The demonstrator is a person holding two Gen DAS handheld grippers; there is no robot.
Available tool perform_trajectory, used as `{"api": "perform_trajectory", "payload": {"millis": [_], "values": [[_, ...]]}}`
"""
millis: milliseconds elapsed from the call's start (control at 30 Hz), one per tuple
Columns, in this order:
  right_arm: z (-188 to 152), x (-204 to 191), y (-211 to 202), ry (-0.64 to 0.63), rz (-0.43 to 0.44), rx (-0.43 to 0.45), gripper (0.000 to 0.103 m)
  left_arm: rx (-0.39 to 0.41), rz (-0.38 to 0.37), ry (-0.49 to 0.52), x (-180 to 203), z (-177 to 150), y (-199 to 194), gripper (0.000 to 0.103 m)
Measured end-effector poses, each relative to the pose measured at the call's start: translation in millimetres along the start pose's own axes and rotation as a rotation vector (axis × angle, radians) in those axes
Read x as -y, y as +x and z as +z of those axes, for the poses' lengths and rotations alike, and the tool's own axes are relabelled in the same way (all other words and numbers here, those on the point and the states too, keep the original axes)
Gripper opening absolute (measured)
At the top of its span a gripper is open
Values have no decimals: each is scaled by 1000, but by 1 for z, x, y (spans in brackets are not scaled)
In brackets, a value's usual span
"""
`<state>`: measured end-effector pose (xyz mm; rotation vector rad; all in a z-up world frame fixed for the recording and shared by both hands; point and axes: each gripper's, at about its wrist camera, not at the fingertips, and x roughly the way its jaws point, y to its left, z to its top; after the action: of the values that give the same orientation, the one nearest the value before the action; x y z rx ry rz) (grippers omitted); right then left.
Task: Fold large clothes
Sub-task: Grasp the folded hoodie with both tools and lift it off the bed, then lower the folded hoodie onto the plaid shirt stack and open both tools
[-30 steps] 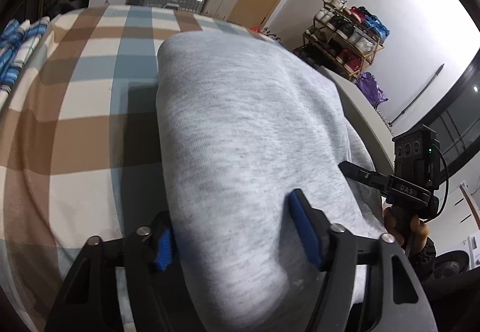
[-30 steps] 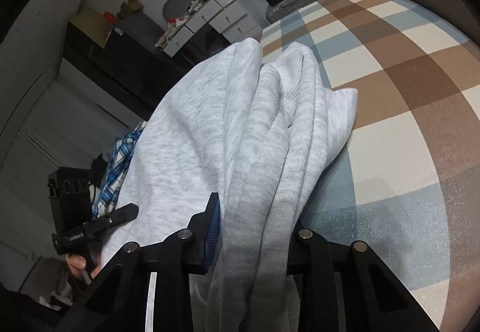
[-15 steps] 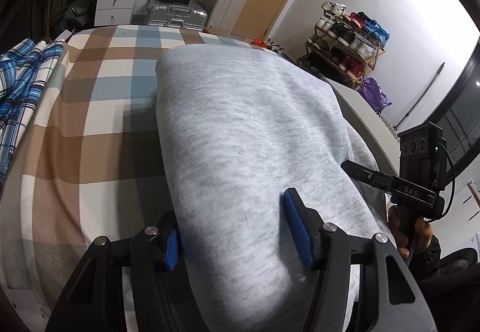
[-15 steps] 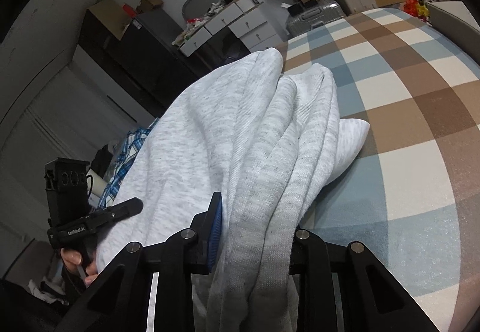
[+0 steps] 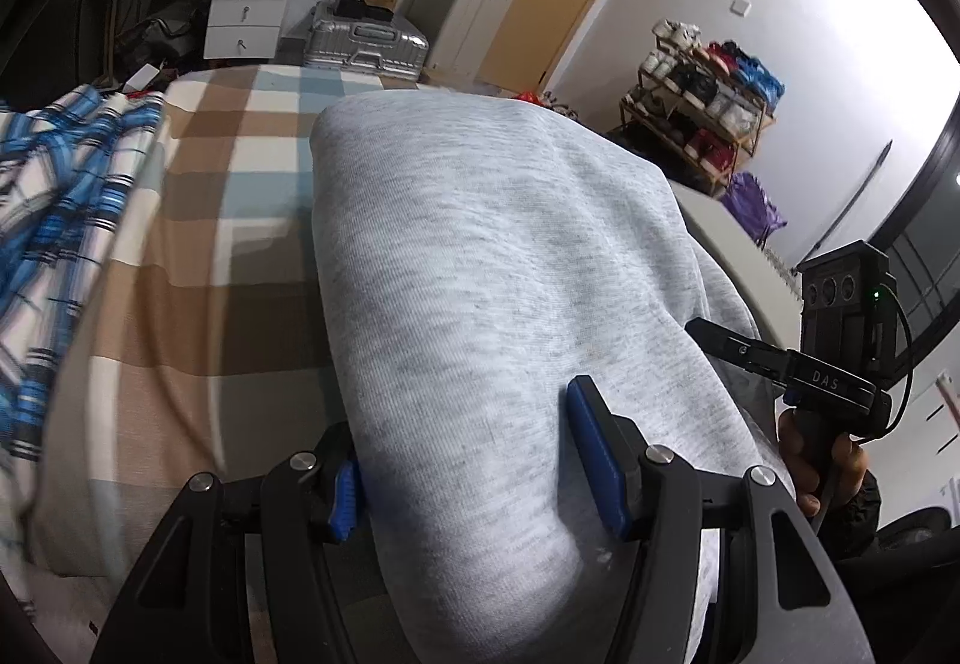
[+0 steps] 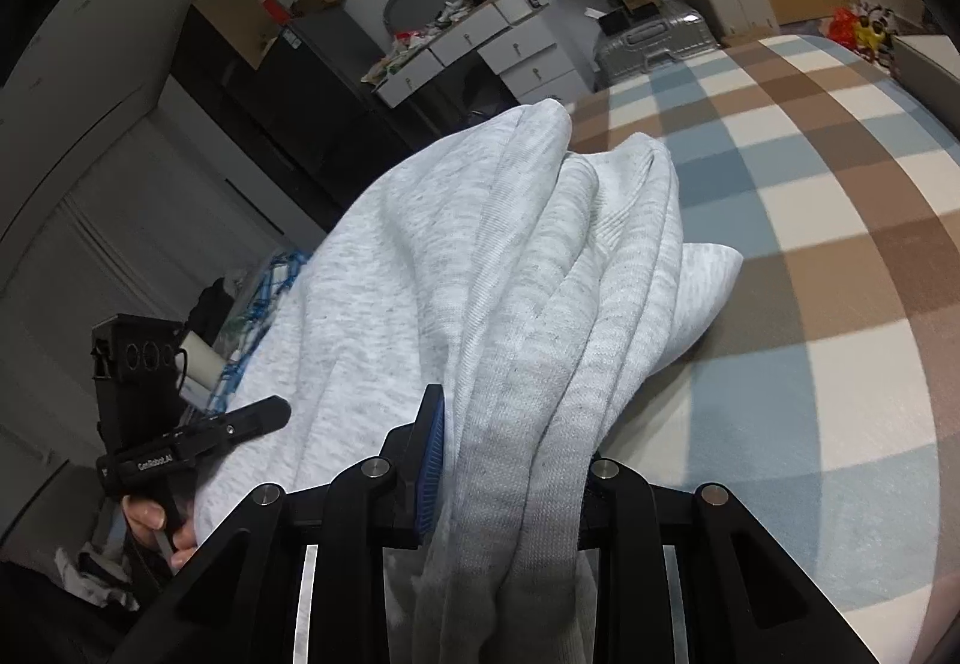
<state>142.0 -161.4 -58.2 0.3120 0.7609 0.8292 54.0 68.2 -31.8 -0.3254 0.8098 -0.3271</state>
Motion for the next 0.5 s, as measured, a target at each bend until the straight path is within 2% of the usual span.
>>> {"api": "perform_trajectory", "payload": {"millis": [133, 233, 367, 500], "values": [[26, -55, 17, -79, 52, 20, 27, 62, 16, -18, -21, 13, -46, 56], [45, -102, 42, -125, 105, 26, 27, 114, 64, -10, -43, 25, -92, 56], [70, -182, 96, -191, 188, 28, 27, 166, 159, -21, -88, 41, -160, 56], [88, -259, 168, -208, 280, 9, 27, 208, 290, -61, -143, 48, -218, 57]]}}
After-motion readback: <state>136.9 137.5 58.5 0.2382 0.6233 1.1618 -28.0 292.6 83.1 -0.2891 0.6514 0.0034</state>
